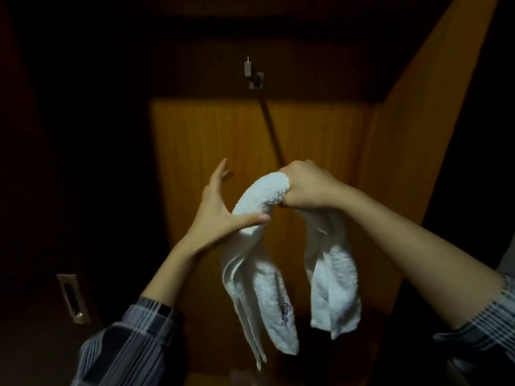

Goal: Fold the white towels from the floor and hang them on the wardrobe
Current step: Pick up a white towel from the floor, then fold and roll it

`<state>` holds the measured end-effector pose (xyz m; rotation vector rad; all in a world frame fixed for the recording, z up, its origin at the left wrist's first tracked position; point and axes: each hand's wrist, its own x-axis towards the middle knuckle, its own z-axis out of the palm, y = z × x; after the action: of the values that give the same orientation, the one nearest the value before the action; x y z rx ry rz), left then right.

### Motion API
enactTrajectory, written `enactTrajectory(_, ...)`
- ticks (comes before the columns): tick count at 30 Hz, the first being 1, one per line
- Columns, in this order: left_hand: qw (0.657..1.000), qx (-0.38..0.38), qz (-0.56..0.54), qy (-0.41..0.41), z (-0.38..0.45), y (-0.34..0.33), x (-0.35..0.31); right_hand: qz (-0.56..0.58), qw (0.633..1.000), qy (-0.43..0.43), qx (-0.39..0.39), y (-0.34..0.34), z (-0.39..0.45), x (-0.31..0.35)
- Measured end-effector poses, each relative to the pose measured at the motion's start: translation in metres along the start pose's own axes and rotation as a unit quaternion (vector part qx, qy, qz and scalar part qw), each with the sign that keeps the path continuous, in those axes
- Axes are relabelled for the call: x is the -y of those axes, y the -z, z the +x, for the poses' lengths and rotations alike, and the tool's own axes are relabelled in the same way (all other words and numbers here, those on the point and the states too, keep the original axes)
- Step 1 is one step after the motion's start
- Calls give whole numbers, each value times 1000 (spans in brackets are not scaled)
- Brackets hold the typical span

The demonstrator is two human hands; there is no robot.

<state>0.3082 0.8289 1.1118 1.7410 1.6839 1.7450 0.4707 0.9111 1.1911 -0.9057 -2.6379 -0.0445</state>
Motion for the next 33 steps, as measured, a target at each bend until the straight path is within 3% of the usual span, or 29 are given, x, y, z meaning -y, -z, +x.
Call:
enactTrajectory(2,990,137,-20,24,30,4,-8,-21,1000,14,-19,13,10,7)
enactTrajectory(6,951,302,-52,-29,77,12,-9,-66,996,24,-64,38,32,9)
enactTrajectory(9,973,228,-34,-35,109,16,-15,-96,990,17,-101,56,53,-1)
enactTrajectory(11,979,143,89,-111,137,25,-23,-167,980,18,-103,68,67,-11)
enactTrajectory(13,954,107,206,-192,162,40,-33,-252,961,48,-106,79,78,-21)
enactTrajectory(16,899,100,312,-291,192,61,-49,-293,926,145,-188,98,98,-36)
enactTrajectory(18,859,53,372,-348,216,73,-59,-309,899,205,-234,113,116,-42)
enactTrajectory(22,802,-1,439,-406,270,93,-72,-359,846,251,-304,143,160,-50)
enactTrajectory(25,801,-43,448,-394,316,98,-73,-348,861,205,-309,153,201,-60)
enactTrajectory(29,810,-54,488,-320,364,92,-58,-333,898,63,-279,149,259,-65)
enactTrajectory(33,880,37,450,-148,424,77,-34,-287,935,-20,-206,138,306,-85)
